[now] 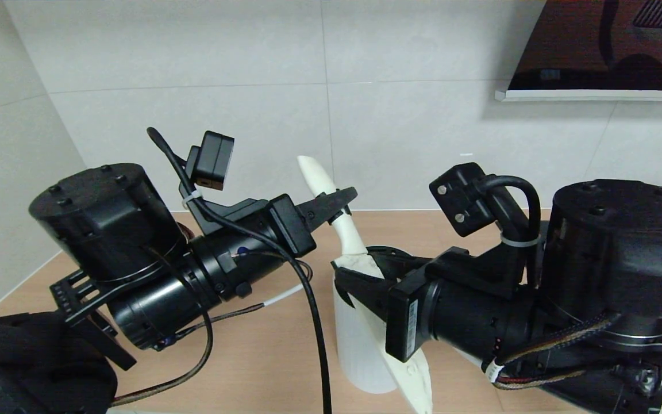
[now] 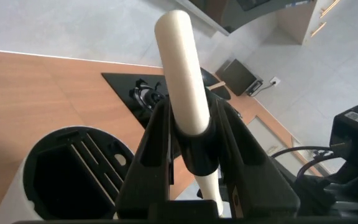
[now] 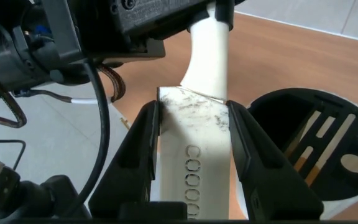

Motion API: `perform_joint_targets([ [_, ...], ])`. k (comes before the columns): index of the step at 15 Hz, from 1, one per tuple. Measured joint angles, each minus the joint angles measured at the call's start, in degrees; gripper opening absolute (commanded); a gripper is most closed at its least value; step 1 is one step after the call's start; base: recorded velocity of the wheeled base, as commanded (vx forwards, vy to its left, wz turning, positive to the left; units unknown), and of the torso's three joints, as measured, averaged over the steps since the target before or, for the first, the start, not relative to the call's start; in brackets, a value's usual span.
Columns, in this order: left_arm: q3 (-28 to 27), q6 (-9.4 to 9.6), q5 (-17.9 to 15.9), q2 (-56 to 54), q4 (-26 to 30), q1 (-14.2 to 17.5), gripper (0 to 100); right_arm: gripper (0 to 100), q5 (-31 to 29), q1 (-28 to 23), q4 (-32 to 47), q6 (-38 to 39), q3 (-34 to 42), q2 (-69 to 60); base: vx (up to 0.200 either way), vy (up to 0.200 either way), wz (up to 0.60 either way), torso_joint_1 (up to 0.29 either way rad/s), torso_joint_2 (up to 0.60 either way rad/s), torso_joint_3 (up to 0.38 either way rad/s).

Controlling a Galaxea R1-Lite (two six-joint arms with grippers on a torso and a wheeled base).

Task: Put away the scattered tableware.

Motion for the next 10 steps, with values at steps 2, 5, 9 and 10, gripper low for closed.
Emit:
perform_joint_targets([
  [2,0.3,0.09,-0.2,-0.1,0.3,-0.8,0,100,0.0,0.0,-0.3,0.3,-0.1,-0.2,0.000,0.000,0.00,0.000,0.00,0.000],
  [5,0.6,0.06,-0.2,-0.4,0.2,-1.3,0,100,0.0,-0.1,-0.2,0.7,0.0,-0.4,0.000,0.000,0.00,0.000,0.00,0.000],
  [9,0.2,3.73,0.1,-2.2,0.8,-1.1,0,100,0.5,-4.1,1.2,0.5,0.4,-3.4,0.000,0.000,0.00,0.000,0.00,0.000],
  [10,-0.2,5.10,0.5,-3.0,2.3,-0.9,0,100,0.8,-6.1,3.4,0.4,0.4,-4.6,0.000,0.000,0.00,0.000,0.00,0.000],
])
